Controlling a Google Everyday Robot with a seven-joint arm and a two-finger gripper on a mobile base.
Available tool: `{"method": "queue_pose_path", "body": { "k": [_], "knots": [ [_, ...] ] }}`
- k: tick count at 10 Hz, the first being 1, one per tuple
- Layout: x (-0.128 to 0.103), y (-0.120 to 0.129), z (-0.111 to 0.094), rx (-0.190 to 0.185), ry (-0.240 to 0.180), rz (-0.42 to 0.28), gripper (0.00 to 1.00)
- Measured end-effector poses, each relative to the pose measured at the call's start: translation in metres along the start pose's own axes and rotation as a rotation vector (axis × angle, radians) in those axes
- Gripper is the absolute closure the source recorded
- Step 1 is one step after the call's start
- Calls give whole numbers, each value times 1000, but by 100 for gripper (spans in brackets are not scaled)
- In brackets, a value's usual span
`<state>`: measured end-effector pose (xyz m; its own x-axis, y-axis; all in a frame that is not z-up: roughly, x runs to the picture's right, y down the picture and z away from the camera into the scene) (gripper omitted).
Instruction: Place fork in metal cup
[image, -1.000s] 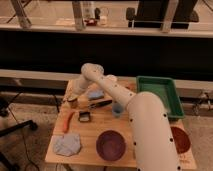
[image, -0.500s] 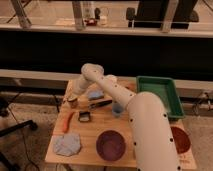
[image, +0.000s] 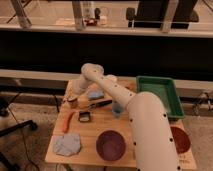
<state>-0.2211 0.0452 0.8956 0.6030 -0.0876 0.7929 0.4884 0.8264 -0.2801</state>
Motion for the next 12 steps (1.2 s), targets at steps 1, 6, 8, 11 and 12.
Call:
{"method": "queue_pose_path", "body": {
  "k": [1, 6, 8, 11, 12],
  "knots": [
    [0, 0, 0, 0, -1, -1, 96],
    [-3, -1, 1, -5, 3, -7, 91],
    [-3, -2, 2, -9, 11, -1, 69],
    [-6, -5, 1, -4, 21, 19, 39],
    [-6, -6, 0, -1, 23, 22, 29]
  ]
}}
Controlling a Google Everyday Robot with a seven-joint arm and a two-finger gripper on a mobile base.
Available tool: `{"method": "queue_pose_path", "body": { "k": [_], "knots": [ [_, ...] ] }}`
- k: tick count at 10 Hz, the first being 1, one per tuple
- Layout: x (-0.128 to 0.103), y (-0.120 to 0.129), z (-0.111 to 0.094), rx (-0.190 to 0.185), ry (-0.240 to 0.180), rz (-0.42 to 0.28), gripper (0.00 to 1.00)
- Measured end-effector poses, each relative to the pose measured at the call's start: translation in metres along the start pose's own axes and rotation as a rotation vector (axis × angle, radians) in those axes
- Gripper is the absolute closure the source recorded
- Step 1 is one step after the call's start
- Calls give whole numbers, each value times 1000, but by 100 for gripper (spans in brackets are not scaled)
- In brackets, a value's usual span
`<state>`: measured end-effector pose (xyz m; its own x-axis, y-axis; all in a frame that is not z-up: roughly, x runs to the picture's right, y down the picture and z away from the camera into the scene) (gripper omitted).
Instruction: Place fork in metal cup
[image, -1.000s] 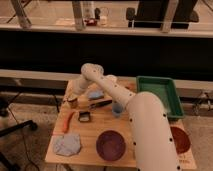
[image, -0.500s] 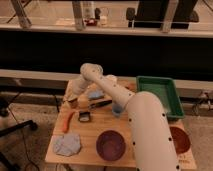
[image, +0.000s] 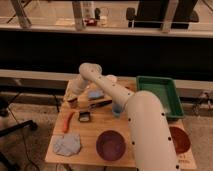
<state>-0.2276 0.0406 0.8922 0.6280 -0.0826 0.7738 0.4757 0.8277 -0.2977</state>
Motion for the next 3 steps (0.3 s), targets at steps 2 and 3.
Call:
{"method": "queue_pose_path", "body": {
  "k": [2, 3],
  "knots": [
    [-1, -1, -2, 2, 5, 1, 20],
    [-2, -1, -3, 3, 6, 1, 20]
  ]
}}
